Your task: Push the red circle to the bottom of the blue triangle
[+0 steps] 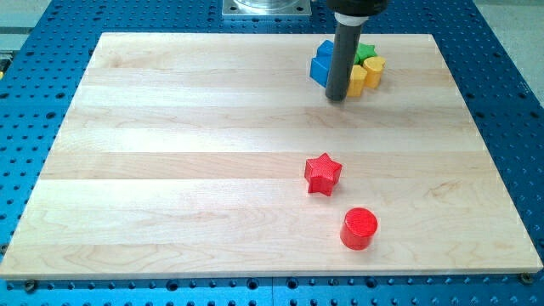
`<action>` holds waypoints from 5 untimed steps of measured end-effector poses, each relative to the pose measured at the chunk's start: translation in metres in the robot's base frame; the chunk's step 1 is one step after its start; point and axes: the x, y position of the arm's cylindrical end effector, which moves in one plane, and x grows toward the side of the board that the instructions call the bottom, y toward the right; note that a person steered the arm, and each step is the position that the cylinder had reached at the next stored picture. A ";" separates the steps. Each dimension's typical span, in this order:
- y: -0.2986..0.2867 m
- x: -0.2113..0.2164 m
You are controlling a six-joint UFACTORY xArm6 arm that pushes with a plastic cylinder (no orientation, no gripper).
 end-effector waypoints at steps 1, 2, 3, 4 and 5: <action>-0.015 -0.009; -0.027 -0.012; -0.046 0.023; -0.110 0.109; -0.114 0.235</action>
